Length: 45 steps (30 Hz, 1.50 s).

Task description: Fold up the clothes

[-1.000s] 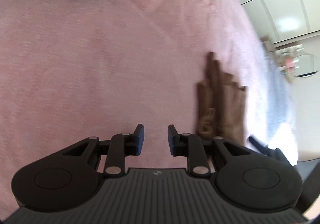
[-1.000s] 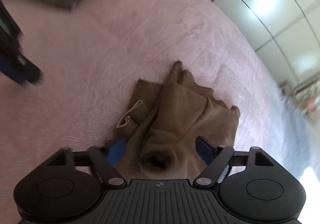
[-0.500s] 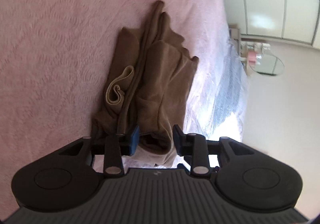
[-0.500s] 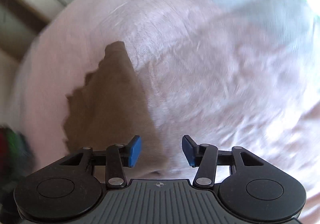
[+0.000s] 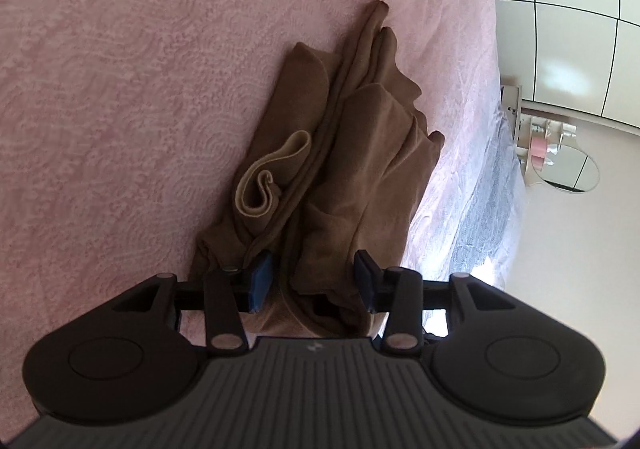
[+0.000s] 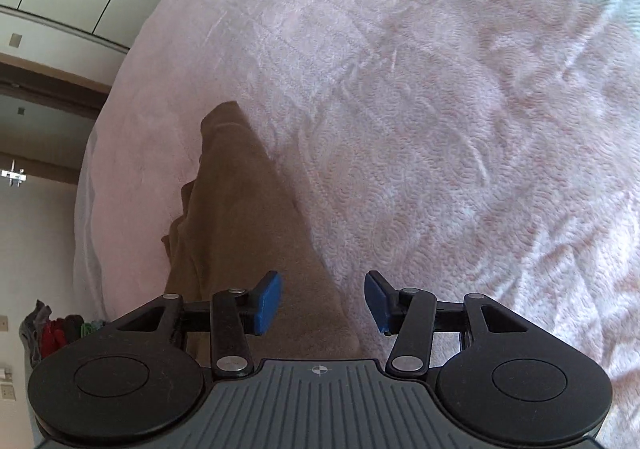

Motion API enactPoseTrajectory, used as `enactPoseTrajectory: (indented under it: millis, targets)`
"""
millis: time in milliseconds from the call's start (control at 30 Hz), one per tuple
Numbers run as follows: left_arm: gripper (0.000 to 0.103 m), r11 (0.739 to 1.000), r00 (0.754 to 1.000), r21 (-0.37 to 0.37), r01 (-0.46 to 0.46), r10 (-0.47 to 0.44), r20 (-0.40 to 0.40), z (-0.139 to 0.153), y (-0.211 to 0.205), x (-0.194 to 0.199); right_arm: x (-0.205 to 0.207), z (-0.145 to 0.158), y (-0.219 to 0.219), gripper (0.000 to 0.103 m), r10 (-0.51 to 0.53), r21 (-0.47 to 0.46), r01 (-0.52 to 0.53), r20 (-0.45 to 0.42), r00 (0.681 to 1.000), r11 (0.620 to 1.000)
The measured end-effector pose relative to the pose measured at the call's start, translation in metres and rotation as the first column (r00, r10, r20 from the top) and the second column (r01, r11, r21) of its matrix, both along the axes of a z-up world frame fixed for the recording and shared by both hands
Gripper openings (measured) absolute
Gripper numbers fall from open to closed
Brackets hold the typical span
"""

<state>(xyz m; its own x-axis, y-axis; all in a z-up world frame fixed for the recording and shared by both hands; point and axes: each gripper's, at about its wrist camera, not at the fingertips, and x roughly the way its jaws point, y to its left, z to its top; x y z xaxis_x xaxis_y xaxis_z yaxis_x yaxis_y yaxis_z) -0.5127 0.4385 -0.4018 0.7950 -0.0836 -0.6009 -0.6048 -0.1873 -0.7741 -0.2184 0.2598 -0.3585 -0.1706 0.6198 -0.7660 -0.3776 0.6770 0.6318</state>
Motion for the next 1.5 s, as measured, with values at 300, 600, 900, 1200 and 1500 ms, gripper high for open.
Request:
enactPoseTrajectory:
  millis: [300, 600, 900, 1200, 1500]
  targets:
    - [0.016, 0.953, 0.996, 0.296, 0.069, -0.08, 0.025, 0.034, -0.008, 0.003, -0.01, -0.006, 0.015, 0.05, 0.079, -0.009, -0.078, 0.066, 0.995, 0.997]
    - [0.017, 0.914, 0.995, 0.395, 0.089, -0.063, -0.08, 0.03, -0.029, -0.034, -0.055, -0.002, 0.038, 0.05, 0.286, -0.073, -0.276, 0.226, 0.931, 0.958]
    - [0.032, 0.943, 0.999, 0.33, 0.046, -0.042, -0.02, 0.034, -0.008, -0.048, -0.046, 0.002, 0.048, 0.05, 0.326, -0.095, -0.312, 0.271, 0.906, 0.945]
    - [0.031, 0.839, 0.986, 0.523, 0.149, -0.084, -0.147, 0.071, 0.09, -0.009, -0.002, 0.01, 0.094, 0.05, 0.335, -0.043, -0.341, 0.343, 0.878, 0.939]
    - [0.022, 0.699, 0.874, 0.528, 0.482, -0.34, -0.347, 0.047, 0.13, 0.093, 0.015, 0.005, 0.164, 0.05, 0.403, -0.003, -0.436, 0.388, 0.829, 0.9]
